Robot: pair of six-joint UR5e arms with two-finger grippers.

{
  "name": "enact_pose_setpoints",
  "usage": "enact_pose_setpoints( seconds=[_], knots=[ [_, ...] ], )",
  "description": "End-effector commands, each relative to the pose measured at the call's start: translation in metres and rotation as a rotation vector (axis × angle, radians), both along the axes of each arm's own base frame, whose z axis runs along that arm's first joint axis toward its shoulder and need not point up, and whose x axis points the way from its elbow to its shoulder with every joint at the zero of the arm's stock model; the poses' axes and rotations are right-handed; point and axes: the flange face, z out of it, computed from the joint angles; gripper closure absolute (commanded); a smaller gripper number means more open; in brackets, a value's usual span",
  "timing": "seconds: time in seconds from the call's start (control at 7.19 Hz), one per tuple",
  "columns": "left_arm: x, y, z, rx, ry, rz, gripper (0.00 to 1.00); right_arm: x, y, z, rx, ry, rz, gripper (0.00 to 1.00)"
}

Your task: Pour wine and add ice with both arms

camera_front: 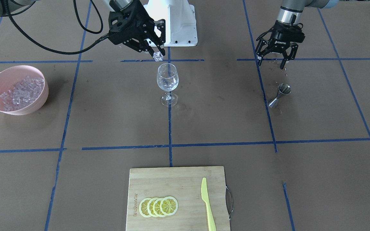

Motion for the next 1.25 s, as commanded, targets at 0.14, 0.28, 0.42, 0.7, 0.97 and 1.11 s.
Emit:
enact_pose_setpoints(
  seconds=[0.14, 0.28, 0.42, 0.7, 0.97, 1.11],
  knots=[
    [-0.018, -0.012, -0.015, -0.015, 0.023, 0.016, 0.00, -0.026, 0.001, 0.006, -0.022, 0.045, -0.014, 1.00],
    [-0.031, -0.018, -0.020, 0.012, -0.004, 0.022, 0.00, -0.027, 0.001, 0.004, -0.025, 0.049, -0.015, 1.00],
    [-0.035, -0.022, -0.021, 0.020, -0.020, 0.020, 0.00, -0.027, 0.001, 0.004, -0.024, 0.051, -0.016, 1.00],
    [-0.041, -0.025, -0.025, 0.007, -0.007, 0.033, 0.00, -0.030, -0.001, 0.007, -0.030, 0.057, -0.014, 0.04],
    [-0.071, -0.043, -0.036, 0.018, -0.046, 0.076, 0.00, -0.029, 0.000, 0.006, -0.038, 0.054, -0.009, 0.00],
    [-0.088, -0.052, -0.041, 0.017, -0.057, 0.110, 0.00, -0.026, 0.000, 0.005, -0.037, 0.049, -0.009, 0.00]
  ],
)
